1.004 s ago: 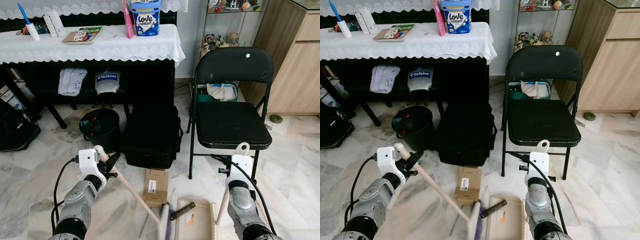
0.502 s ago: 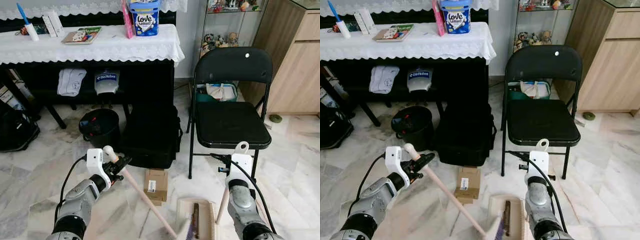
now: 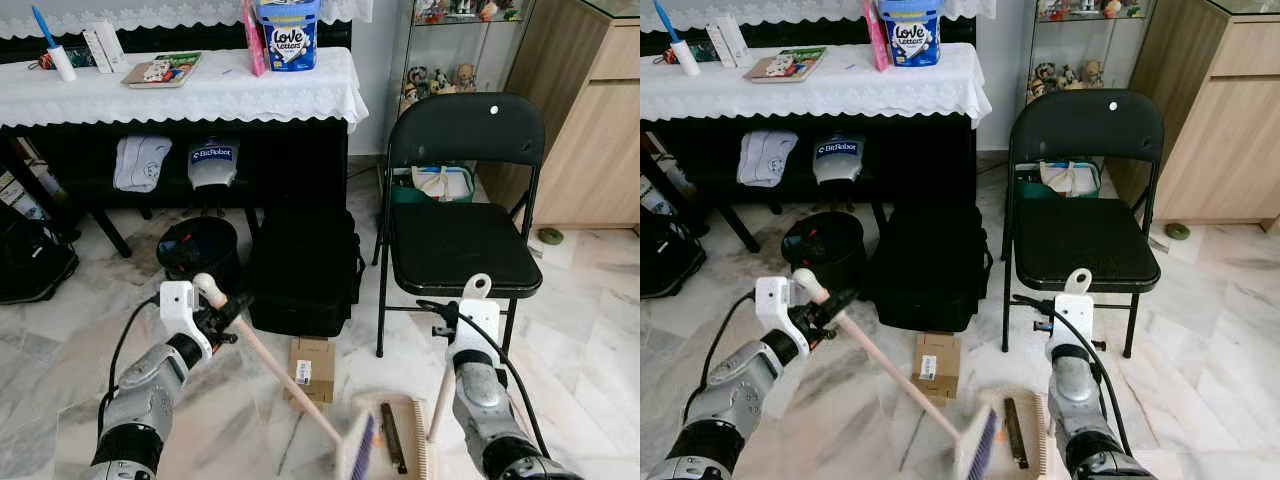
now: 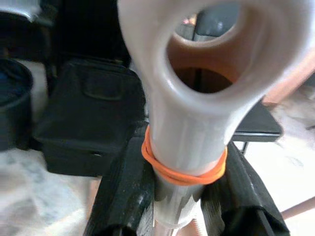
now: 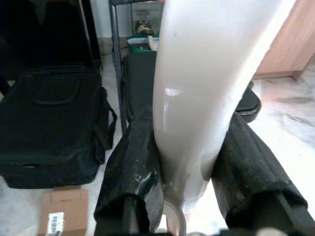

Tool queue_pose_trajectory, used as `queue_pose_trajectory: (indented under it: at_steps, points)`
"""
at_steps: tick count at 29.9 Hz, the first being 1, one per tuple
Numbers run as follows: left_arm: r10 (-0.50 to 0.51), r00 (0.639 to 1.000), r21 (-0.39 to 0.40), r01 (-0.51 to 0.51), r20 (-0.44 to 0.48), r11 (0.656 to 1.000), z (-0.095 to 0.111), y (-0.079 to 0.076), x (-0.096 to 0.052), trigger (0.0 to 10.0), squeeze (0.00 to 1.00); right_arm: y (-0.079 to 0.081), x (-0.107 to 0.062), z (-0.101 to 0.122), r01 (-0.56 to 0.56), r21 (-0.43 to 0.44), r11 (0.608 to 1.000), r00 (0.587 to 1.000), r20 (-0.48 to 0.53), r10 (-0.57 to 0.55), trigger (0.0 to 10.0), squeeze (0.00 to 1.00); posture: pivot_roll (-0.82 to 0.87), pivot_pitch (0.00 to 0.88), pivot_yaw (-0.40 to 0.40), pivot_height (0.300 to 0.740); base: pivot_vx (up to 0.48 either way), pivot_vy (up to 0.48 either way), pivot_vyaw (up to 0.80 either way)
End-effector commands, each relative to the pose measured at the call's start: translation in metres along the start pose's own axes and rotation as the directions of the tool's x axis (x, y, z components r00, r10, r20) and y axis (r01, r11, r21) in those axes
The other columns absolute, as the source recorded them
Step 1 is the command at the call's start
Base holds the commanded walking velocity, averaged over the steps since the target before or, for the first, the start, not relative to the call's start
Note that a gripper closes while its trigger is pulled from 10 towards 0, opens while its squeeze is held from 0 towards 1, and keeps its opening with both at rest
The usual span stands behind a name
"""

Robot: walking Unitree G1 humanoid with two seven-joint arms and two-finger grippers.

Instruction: Sweep floor

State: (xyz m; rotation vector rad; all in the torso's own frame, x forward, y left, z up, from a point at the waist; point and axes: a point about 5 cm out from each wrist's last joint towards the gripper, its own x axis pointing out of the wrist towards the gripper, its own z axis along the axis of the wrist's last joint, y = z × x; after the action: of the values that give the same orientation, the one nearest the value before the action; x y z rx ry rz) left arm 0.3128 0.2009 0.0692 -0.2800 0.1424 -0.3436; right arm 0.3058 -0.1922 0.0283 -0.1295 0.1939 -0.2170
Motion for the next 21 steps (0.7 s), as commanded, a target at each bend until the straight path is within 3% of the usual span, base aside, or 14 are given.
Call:
queue_pose_trajectory:
  at_steps: [1, 10, 16, 21]
  points:
    - [0.022, 0.999, 0.044, -0.024, 0.04, 0.999, 0.014, 0.005, 0.001, 10.0, 0.0, 0.005, 0.008, 0.022, -0.017, 0.041, 0.999, 0.996, 0.09, 0.013, 10.0, 0.0, 0.03, 0.0, 0.081, 0.74, 0.0, 0.0, 0.0]
    - [0.109, 0.99, 0.084, -0.116, 0.087, 0.99, 0.02, 0.009, 0.005, 10.0, 0.0, 0.019, 0.013, 0.045, -0.103, 0.085, 0.991, 0.978, 0.193, 0.085, 10.0, 0.0, 0.02, 0.0, 0.087, 0.74, 0.0, 0.0, 0.0]
    - [0.256, 0.952, 0.124, -0.278, 0.167, 0.952, 0.034, 0.019, 0.008, 10.0, 0.0, 0.032, 0.013, 0.06, -0.169, 0.11, 0.979, 0.954, 0.269, 0.134, 10.0, 0.0, 0.01, 0.0, 0.097, 0.74, 0.0, 0.0, 0.0]
    - [0.272, 0.94, 0.135, -0.302, 0.207, 0.944, 0.041, 0.018, 0.01, 10.0, 0.0, 0.035, 0.013, 0.068, -0.189, 0.118, 0.975, 0.942, 0.303, 0.146, 10.0, 0.0, 0.0, 0.0, 0.097, 0.74, 0.0, 0.0, 0.0]
